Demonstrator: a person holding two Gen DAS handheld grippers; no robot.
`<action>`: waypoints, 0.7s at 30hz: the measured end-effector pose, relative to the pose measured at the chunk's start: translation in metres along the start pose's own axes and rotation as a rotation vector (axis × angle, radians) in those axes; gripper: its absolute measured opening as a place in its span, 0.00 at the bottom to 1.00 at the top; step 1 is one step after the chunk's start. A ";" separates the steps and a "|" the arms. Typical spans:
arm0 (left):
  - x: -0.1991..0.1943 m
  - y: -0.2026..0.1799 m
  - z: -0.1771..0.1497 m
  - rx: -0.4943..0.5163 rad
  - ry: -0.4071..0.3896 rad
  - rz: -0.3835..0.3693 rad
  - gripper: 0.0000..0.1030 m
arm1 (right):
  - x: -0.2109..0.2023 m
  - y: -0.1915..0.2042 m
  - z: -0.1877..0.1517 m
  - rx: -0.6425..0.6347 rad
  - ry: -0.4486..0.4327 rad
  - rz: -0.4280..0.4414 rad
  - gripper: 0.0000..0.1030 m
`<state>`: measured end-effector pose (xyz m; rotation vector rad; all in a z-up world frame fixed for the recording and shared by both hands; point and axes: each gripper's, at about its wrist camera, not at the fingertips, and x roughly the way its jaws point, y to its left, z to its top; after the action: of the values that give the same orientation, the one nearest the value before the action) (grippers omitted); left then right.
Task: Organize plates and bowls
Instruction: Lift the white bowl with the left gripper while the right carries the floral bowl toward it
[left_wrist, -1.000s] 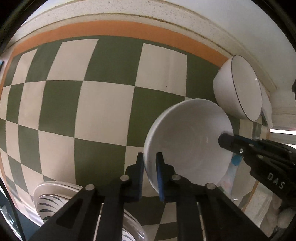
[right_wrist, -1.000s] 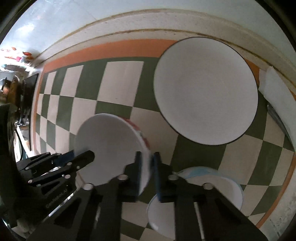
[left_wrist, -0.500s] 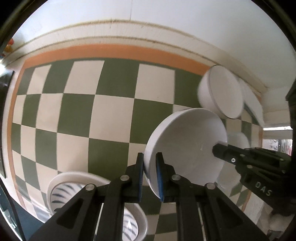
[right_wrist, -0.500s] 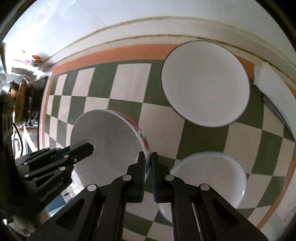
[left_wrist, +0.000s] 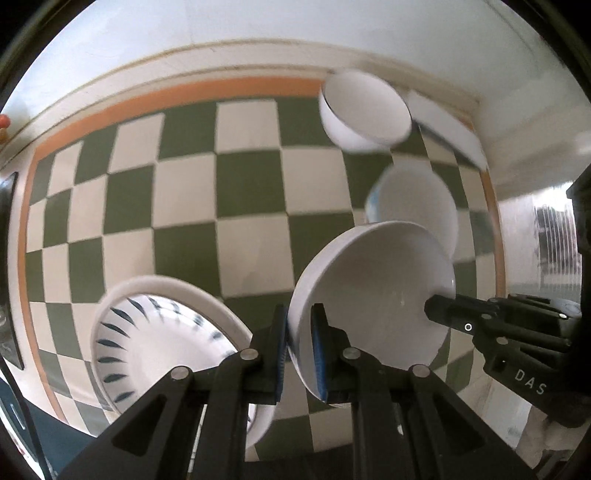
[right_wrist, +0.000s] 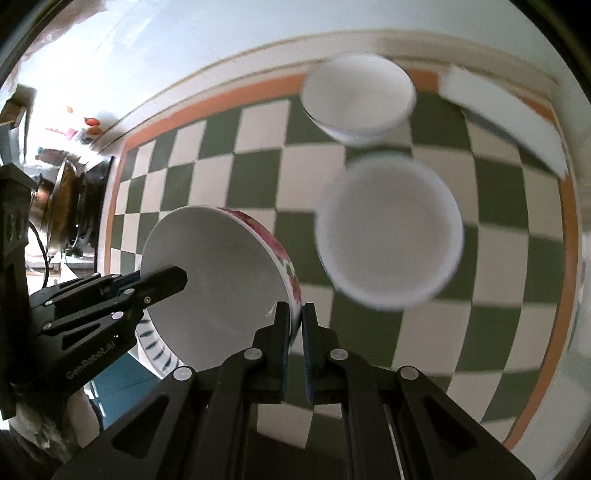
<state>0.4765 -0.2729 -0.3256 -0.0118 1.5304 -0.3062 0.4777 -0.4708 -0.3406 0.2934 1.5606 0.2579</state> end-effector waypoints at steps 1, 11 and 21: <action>0.005 -0.004 -0.003 0.011 0.013 -0.001 0.10 | 0.002 -0.005 -0.005 0.011 0.002 -0.001 0.08; 0.058 -0.028 -0.021 0.074 0.112 0.038 0.10 | 0.039 -0.049 -0.046 0.117 0.055 -0.012 0.08; 0.078 -0.031 -0.028 0.084 0.150 0.067 0.10 | 0.061 -0.060 -0.053 0.145 0.085 -0.005 0.08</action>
<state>0.4439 -0.3131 -0.3969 0.1313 1.6612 -0.3237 0.4227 -0.5048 -0.4179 0.3963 1.6671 0.1551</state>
